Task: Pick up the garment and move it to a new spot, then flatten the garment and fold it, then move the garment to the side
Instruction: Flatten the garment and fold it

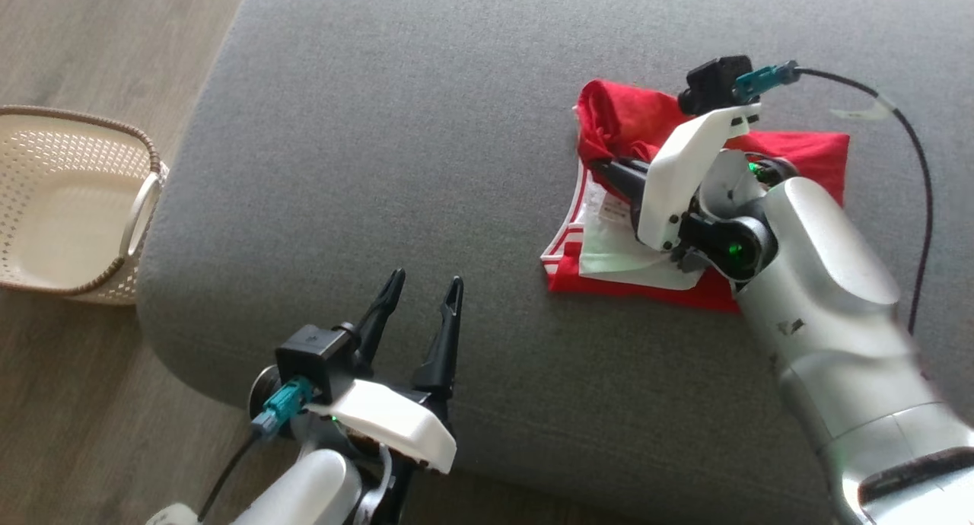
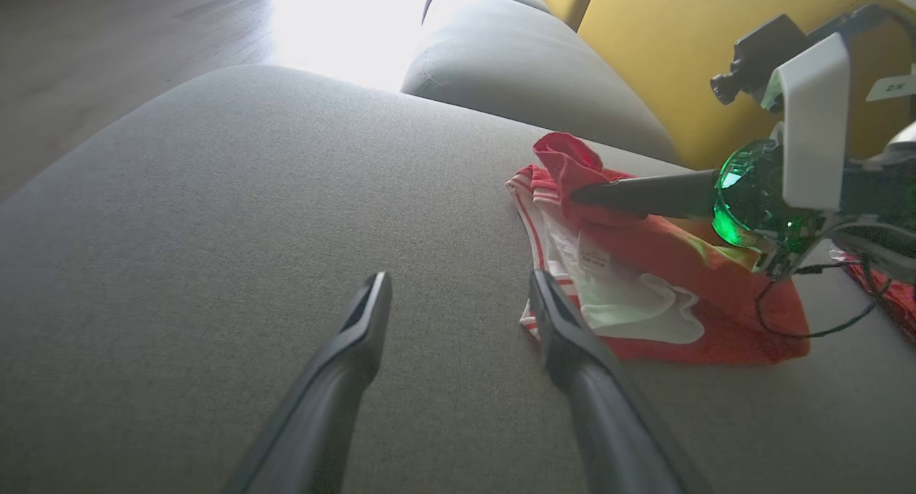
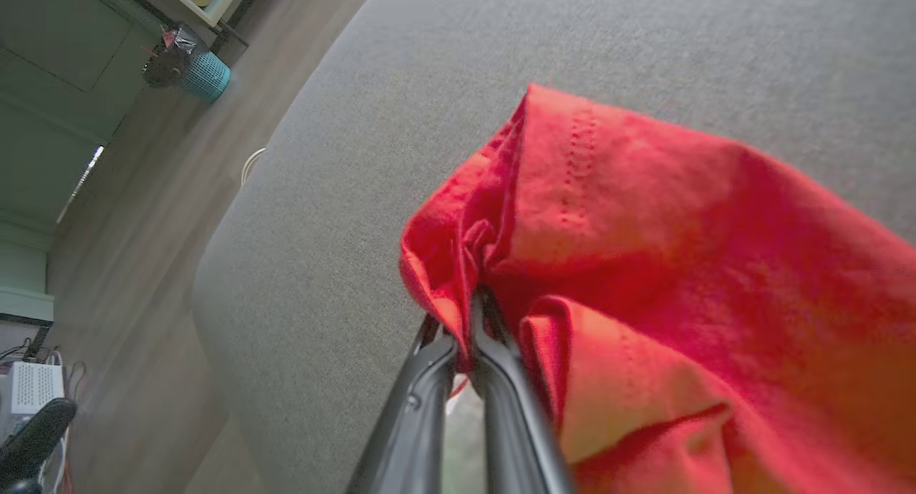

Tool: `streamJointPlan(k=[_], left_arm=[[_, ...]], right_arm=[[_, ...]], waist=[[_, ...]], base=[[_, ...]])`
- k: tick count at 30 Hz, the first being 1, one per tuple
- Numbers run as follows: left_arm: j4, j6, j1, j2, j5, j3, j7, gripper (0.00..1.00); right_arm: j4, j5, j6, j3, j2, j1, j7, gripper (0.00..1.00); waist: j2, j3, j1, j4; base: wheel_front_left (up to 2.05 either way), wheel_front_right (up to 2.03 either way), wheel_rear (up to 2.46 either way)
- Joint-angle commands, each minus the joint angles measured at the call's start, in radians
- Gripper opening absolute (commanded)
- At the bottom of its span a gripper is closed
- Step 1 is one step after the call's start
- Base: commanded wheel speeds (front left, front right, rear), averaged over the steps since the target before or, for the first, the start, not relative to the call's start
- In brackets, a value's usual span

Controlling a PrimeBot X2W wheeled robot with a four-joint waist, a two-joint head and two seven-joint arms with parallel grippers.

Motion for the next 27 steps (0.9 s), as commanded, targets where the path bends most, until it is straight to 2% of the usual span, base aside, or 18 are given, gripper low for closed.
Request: streamJointPlan(k=[1, 8, 12, 18, 23, 24, 25, 26, 27], left_arm=[[-0.023, -0.003, -0.036, 0.006, 0.002, 0.036, -0.015, 1.00], [-0.020, 0.006, -0.031, 0.012, 0.004, 0.047, -0.016, 1.00], [-0.027, 0.015, -0.024, 0.021, 0.006, 0.053, -0.017, 1.00], [-0.042, 0.025, -0.020, 0.031, 0.011, 0.055, -0.014, 1.00], [-0.065, 0.030, -0.024, 0.023, 0.019, 0.055, -0.015, 1.00], [-0.070, 0.032, -0.023, 0.021, 0.021, 0.056, -0.016, 1.00], [-0.074, 0.033, -0.021, 0.020, 0.022, 0.057, -0.016, 1.00], [-0.077, 0.034, -0.019, 0.019, 0.022, 0.056, -0.016, 1.00], [-0.079, 0.034, -0.017, 0.018, 0.023, 0.056, -0.016, 1.00]], right_arm=[[-0.018, 0.022, 0.000, 0.027, 0.019, -0.050, -0.024, 1.00], [-0.026, 0.084, 0.000, 0.057, 0.019, -0.066, -0.085, 1.00], [-0.055, 0.062, 0.000, 0.021, 0.018, -0.066, -0.123, 1.00], [-0.137, -0.022, 0.000, -0.050, -0.051, -0.020, -0.163, 1.00], [-0.211, -0.056, 0.000, -0.080, -0.112, 0.065, -0.173, 1.00], [-0.227, -0.062, 0.000, -0.080, -0.125, 0.083, -0.176, 0.90], [-0.245, -0.066, 0.000, -0.079, -0.136, 0.100, -0.185, 0.49], [-0.259, -0.069, 0.000, -0.077, -0.145, 0.116, -0.190, 0.19], [-0.274, -0.075, 0.000, -0.071, -0.157, 0.129, -0.198, 0.00]], waist=[[0.0000, 0.001, 0.0000, -0.004], [0.0000, -0.013, 0.0000, -0.047], [0.0000, -0.024, 0.0000, -0.087], [0.0000, -0.033, 0.0000, -0.129], [0.0000, -0.046, 0.0000, -0.134], [0.0000, -0.048, 0.0000, -0.133], [0.0000, -0.050, 0.0000, -0.131], [0.0000, -0.051, 0.0000, -0.128], [0.0000, -0.051, 0.0000, -0.125]], base=[[0.00, 0.00, 0.00], [0.00, 0.00, 0.00], [0.00, 0.00, 0.00], [0.00, 0.00, 0.00], [0.00, 0.00, 0.00], [0.00, 0.00, 0.00], [0.00, 0.00, 0.00], [0.00, 0.00, 0.00], [0.00, 0.00, 0.00]])
